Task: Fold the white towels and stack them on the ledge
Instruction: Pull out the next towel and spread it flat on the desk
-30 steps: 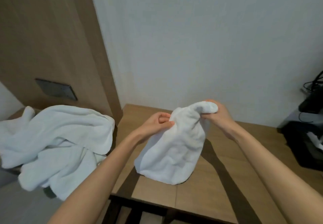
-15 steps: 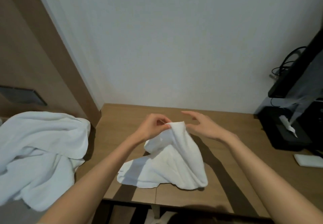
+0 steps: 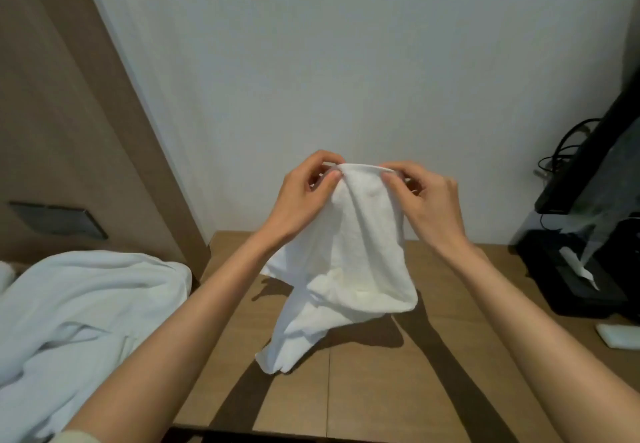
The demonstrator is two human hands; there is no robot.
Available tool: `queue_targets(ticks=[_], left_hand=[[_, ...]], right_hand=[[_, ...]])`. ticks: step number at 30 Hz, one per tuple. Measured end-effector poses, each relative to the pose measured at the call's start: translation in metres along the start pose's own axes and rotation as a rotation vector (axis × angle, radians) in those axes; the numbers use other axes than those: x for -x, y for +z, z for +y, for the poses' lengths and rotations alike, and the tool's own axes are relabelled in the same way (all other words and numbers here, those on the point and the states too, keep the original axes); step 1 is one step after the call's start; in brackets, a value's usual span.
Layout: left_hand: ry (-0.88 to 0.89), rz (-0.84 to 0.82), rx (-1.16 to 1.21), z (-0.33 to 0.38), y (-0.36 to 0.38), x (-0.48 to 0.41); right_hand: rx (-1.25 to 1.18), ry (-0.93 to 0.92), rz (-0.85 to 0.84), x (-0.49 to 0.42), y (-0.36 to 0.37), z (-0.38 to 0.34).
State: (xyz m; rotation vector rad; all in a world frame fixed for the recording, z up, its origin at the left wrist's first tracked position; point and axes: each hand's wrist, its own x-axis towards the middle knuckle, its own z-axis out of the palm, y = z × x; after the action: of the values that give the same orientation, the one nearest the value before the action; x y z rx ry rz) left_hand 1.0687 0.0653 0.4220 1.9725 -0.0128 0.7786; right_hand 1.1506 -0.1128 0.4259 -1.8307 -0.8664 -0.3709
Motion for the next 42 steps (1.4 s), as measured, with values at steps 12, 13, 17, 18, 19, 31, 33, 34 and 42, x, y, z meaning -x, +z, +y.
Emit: queue_targets(ticks=[12,13,17,18,19,31,33,34,42], left_hand=[[-0.221,0.028,-0.482,-0.080,-0.042,0.023],[-0.241,0.075,-0.465,-0.081,-0.044,0.022],[-0.317,0.252,-0.280,-0.065,-0.047,0.004],[-0.319,0.281,-0.262,-0.059,-0.049,-0.002],[-0.311,0.312,-0.242,-0.054,-0.052,-0.009],[-0.244,0.268,-0.421,-0.075,-0.123,-0.016],[-0.299,0.245,-0.489,-0.092,-0.135,-0.005],[-0.327,0.245,-0.523,-0.099,-0.140,-0.001],[-0.195,0.100,-0.747,-0.100,-0.158,-0.027]], right_hand=[[-0.240,0.132,-0.131,0.002,0.001,-0.003],[-0.227,0.128,-0.166,0.005,0.004,-0.004],[-0.133,0.120,-0.185,0.002,0.012,-0.016],[-0.129,0.112,-0.163,-0.002,0.014,-0.021],[-0.140,0.102,-0.136,-0.005,0.015,-0.026],[0.262,0.336,-0.707,0.011,0.020,0.005],[0.321,0.458,-0.889,0.016,0.018,0.016],[0.376,0.480,-0.930,0.019,0.018,0.022],[0.636,0.313,-0.251,-0.023,0.016,0.045]])
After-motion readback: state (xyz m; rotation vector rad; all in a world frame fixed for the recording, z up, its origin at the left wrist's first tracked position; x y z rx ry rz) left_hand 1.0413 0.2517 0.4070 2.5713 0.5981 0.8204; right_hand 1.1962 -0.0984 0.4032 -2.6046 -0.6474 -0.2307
